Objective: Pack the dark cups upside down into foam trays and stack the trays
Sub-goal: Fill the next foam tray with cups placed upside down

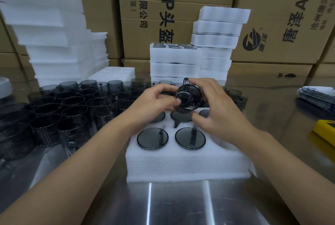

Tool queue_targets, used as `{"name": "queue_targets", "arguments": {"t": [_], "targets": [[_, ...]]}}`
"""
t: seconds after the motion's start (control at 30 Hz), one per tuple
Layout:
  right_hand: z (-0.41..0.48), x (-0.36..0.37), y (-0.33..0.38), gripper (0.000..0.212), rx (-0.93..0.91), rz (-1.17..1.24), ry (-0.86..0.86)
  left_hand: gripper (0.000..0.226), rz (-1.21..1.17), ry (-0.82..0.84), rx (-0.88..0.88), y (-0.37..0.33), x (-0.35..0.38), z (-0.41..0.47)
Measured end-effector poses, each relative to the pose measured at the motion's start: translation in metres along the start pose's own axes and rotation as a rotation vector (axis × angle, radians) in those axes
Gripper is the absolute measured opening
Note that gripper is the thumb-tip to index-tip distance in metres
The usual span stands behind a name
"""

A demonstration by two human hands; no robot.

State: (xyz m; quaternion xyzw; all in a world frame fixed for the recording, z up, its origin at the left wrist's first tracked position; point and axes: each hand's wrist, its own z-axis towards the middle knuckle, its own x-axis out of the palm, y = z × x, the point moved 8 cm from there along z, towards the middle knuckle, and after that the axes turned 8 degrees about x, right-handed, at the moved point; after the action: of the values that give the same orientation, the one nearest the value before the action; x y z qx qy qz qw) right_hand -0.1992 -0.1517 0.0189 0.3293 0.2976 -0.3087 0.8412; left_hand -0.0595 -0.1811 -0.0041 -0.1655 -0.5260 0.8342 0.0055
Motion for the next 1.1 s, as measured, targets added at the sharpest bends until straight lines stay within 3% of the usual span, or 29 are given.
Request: {"name": "queue_targets", "arguments": {"t": [0.47, 0.7, 0.93, 1.1], "targets": [[0.002, -0.008, -0.006, 0.076, 0.112, 0.042, 0.063, 0.029, 0.062, 0.030, 0.032, -0.003, 0.003, -0.002], [0.005, -0.033, -0.023, 0.056, 0.316, 0.161, 0.115, 0.028, 0.086, 0.076, 0.016, -0.005, 0.009, -0.004], [-0.004, -0.037, -0.031, 0.056, 0.373, 0.322, 0.453, 0.019, 0.138, 0.135, 0.003, -0.004, 0.015, -0.005], [-0.015, -0.033, -0.038, 0.059, 0.388, 0.233, 0.620, 0.020, 0.124, 0.138, 0.006, -0.004, 0.016, -0.005]]}}
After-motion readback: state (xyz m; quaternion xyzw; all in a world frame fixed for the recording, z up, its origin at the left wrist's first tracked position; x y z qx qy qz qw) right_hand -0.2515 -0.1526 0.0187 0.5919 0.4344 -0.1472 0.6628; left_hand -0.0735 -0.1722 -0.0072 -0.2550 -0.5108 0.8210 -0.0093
